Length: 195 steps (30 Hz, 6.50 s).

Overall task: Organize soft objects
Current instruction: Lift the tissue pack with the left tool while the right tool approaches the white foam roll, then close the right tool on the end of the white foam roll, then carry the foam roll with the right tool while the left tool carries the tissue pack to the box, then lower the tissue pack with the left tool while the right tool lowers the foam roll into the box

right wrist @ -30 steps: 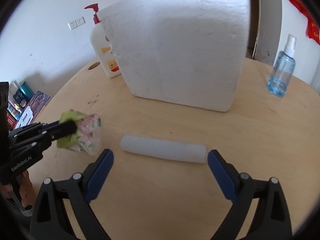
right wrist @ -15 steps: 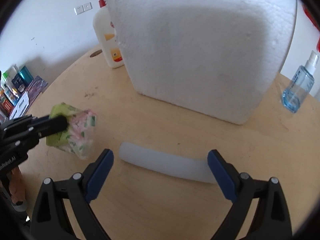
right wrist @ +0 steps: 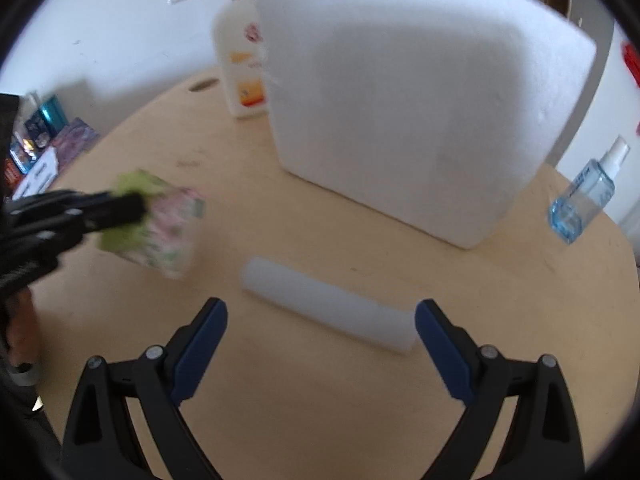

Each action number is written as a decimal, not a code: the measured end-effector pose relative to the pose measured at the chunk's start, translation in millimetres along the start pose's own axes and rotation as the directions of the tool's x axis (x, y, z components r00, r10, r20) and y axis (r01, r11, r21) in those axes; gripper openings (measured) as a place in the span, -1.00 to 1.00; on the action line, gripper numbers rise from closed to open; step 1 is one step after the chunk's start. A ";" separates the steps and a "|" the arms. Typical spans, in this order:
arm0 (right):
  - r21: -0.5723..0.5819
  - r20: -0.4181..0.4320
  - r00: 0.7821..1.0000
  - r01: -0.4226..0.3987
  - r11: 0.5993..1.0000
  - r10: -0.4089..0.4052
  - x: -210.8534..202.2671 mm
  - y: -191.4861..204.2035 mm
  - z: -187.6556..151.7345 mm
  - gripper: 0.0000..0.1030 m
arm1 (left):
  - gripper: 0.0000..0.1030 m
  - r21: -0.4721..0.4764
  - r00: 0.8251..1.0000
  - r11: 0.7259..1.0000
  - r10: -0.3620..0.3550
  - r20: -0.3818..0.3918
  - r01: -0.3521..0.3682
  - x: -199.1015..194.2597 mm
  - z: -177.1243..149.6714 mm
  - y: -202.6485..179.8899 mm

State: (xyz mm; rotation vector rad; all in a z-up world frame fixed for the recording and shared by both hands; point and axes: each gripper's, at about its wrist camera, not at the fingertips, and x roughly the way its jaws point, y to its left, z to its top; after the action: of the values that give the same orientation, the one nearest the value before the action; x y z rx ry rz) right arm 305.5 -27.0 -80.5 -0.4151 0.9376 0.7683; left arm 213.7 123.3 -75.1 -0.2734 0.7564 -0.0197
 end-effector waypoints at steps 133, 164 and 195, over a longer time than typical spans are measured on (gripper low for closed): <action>0.335 0.554 0.763 0.162 0.928 -0.333 -230.8 52.0 -86.9 -0.73 | -0.83 0.162 0.896 0.980 0.031 0.443 -0.114 -169.7 -18.1 -122.4; 0.313 0.578 0.750 0.160 0.936 -0.321 -231.2 46.4 -69.7 -0.73 | -0.83 0.170 0.880 0.977 0.032 0.474 -0.127 -181.4 2.1 -126.0; 0.288 0.529 0.800 0.145 0.947 -0.283 -181.3 -7.0 34.7 -0.73 | -0.83 0.166 0.897 0.977 0.051 0.438 -0.136 -97.1 109.9 -112.1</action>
State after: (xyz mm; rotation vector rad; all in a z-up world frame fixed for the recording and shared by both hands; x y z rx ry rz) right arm 264.8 -83.5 90.6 -0.0655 0.3971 0.5132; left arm 226.6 52.6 94.9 -0.0490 0.3185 0.0581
